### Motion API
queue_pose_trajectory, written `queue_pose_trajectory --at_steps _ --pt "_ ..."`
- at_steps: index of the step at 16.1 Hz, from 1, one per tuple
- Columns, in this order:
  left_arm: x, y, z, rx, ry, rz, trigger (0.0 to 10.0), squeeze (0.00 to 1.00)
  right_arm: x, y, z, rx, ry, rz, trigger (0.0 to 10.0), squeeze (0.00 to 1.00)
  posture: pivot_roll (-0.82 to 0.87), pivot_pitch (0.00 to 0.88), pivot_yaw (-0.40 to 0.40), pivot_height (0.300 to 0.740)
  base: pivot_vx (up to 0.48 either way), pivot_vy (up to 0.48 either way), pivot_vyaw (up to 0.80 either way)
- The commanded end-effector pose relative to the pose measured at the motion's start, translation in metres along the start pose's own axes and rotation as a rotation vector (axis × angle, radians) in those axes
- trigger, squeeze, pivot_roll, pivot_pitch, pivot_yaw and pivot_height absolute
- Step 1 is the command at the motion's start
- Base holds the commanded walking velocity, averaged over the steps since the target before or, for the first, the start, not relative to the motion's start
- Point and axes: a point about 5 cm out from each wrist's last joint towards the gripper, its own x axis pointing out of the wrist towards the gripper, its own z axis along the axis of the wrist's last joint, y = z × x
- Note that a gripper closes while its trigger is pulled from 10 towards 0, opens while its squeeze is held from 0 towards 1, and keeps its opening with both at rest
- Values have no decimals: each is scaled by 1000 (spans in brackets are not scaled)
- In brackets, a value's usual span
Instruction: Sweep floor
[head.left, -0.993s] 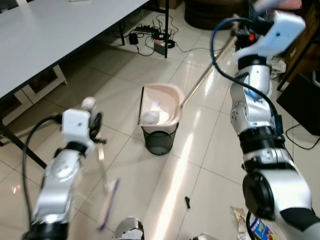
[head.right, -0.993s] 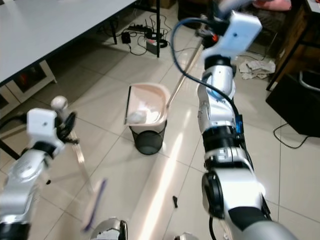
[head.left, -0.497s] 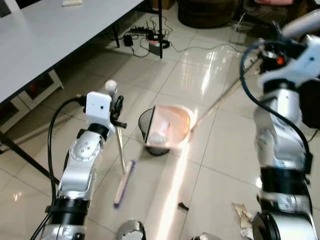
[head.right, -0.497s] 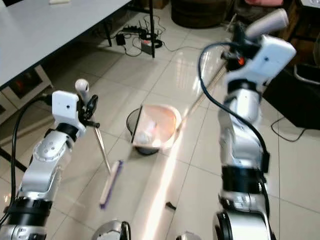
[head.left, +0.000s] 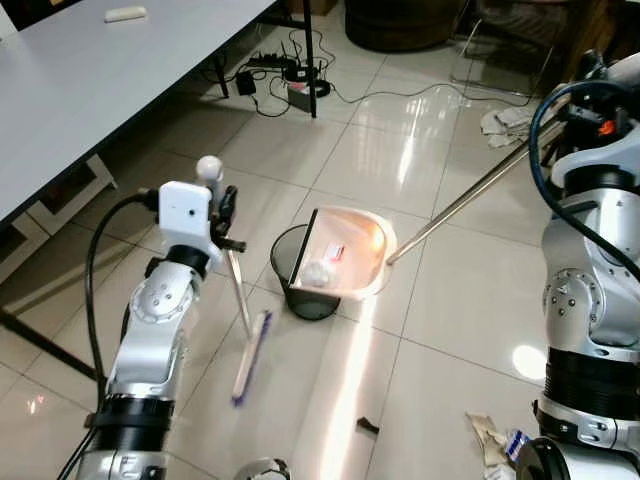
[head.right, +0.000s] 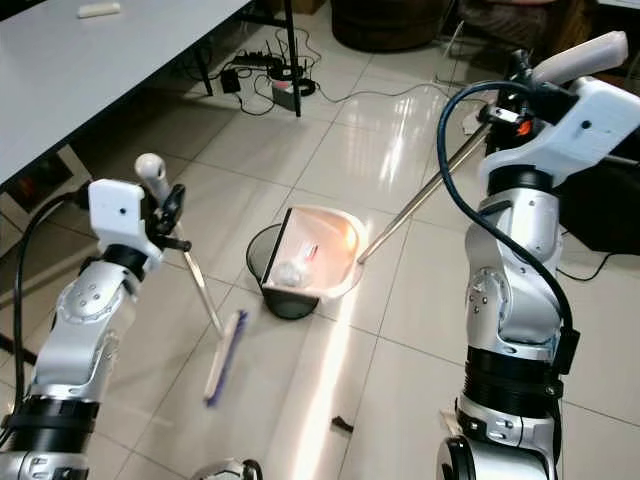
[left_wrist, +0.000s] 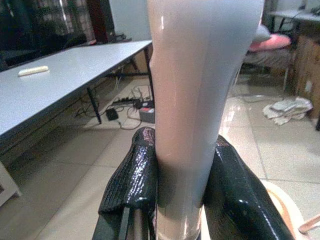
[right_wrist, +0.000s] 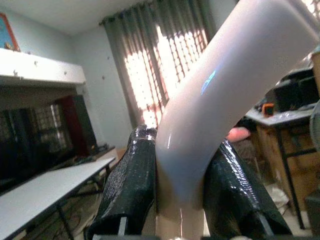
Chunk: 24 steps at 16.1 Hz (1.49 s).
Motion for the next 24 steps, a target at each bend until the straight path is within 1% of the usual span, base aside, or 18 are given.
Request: queue_pose_trajectory --at_steps 1,5,6,7,12,15,16,20,24 --pt "-2 6 4 16 -23 26 10000 0 2 3 12 32 -42 11 10000 0 -12 60 62 740 435 0 0" --pt "-4 10 2 29 -16 30 10000 0 2 2 12 43 -32 4 10000 0 -8 55 64 740 432 0 0" --pt "-7 14 -1 36 -6 41 10000 0 2 0 12 49 -29 -4 10000 0 -8 55 65 740 435 0 0" --pt "-7 15 -1 37 -4 43 10000 0 2 0 12 50 -30 -4 10000 0 -7 53 65 740 431 0 0" --pt "-11 25 -5 50 10 76 10000 0 7 -5 15 63 -43 -23 10000 0 1 55 63 740 433 0 0" --pt "-11 27 -5 53 14 82 10000 0 9 -5 15 65 -44 -17 10000 0 4 58 62 740 433 0 0" --pt "-14 31 -8 52 26 106 10000 0 10 -6 14 64 -43 -17 10000 0 7 57 61 740 0 0 0" --pt "-18 37 -14 67 65 138 10000 0 12 -5 13 63 -41 -6 10000 0 9 64 62 740 0 0 0" --pt "-19 37 -16 71 77 129 10000 0 16 -6 8 54 -36 3 10000 0 22 72 69 740 0 0 0"
